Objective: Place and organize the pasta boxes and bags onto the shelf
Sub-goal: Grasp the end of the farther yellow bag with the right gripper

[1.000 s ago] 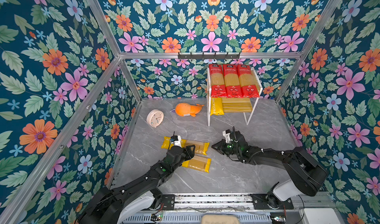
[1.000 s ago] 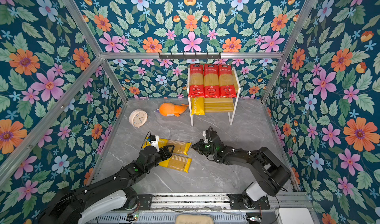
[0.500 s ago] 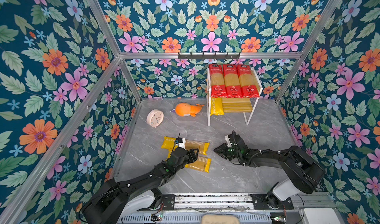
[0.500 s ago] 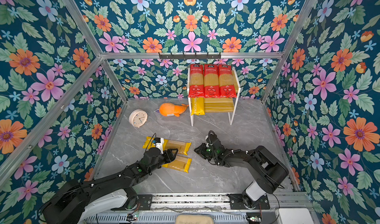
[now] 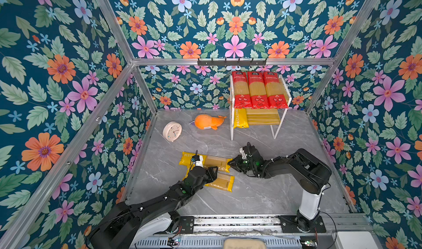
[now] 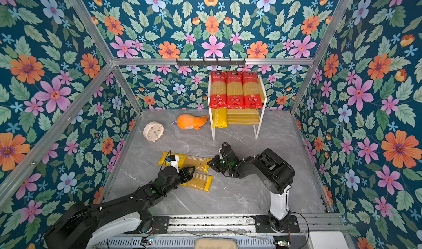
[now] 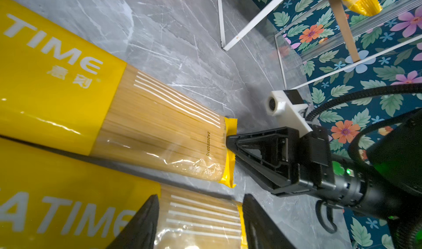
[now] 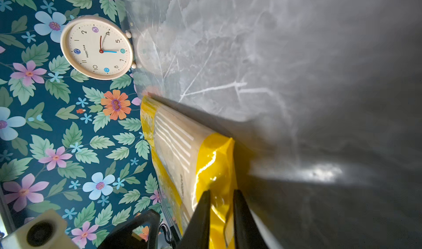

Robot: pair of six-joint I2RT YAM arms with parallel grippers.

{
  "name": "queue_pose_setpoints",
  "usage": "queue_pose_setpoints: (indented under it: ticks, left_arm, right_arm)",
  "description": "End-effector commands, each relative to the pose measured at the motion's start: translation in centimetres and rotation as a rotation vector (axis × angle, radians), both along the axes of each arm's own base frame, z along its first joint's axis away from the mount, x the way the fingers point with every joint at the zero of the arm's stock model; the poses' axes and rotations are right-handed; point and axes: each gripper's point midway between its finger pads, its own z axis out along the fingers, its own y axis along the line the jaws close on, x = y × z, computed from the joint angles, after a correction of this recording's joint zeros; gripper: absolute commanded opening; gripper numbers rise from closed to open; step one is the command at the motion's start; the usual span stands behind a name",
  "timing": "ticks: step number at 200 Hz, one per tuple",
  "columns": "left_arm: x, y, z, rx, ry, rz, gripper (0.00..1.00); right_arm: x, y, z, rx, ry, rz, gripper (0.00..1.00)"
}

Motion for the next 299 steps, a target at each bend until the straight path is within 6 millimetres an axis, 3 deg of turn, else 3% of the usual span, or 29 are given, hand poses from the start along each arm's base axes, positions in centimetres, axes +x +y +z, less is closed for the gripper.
queue_pose_setpoints:
  ticks: [1,33,65,71,100,122,149,179,207,224,266,283,299]
  left_arm:
    - [0.0,0.8,-0.1,0.008,-0.006,0.031,0.62]
    - [0.0,1.6,1.1,0.002,-0.015,0.065,0.63]
    - [0.1,1.9,2.6,0.011,-0.044,0.074,0.65]
    - [0.1,2.1,2.6,0.020,-0.041,0.082,0.65]
    - [0.1,3.3,2.1,0.092,-0.014,0.118,0.67]
    - [0.0,3.9,2.4,0.101,-0.028,0.135,0.68]
    - [0.4,4.1,3.4,0.109,-0.055,0.150,0.69]
    - [0.7,3.6,3.8,0.113,-0.055,0.138,0.69]
    - [0.5,4.0,4.2,0.121,-0.060,0.141,0.69]
    - [0.4,4.4,4.7,0.112,-0.070,0.147,0.69]
    - [-0.3,3.9,4.9,0.036,-0.065,0.104,0.67]
    - [-0.5,3.1,4.5,-0.042,-0.060,0.079,0.66]
    - [-0.5,2.4,4.4,-0.135,-0.057,0.067,0.65]
  right_arm:
    - [0.8,1.2,2.7,0.087,-0.044,0.006,0.10]
    - [0.6,1.1,5.6,0.096,-0.084,0.015,0.04]
    - [-0.9,-0.6,6.4,0.068,-0.084,0.003,0.02]
    - [-1.3,-1.1,7.4,0.076,-0.100,0.001,0.02]
    - [-4.8,-3.2,6.1,0.028,-0.039,0.013,0.00]
    - [-8.3,-3.6,5.0,-0.061,-0.014,0.078,0.02]
    - [-12.1,-1.7,3.8,-0.148,-0.024,0.193,0.04]
    - [-14.0,0.2,2.5,-0.193,-0.019,0.284,0.11]
    - [-14.3,0.5,3.0,-0.178,-0.036,0.322,0.28]
    - [-14.2,-0.6,3.4,-0.239,-0.070,0.331,0.35]
    - [-11.6,-3.7,4.6,-0.294,-0.147,0.282,0.41]
    - [-10.1,-3.9,4.8,-0.308,-0.170,0.262,0.42]
    - [-8.6,-2.7,5.2,-0.316,-0.196,0.273,0.43]
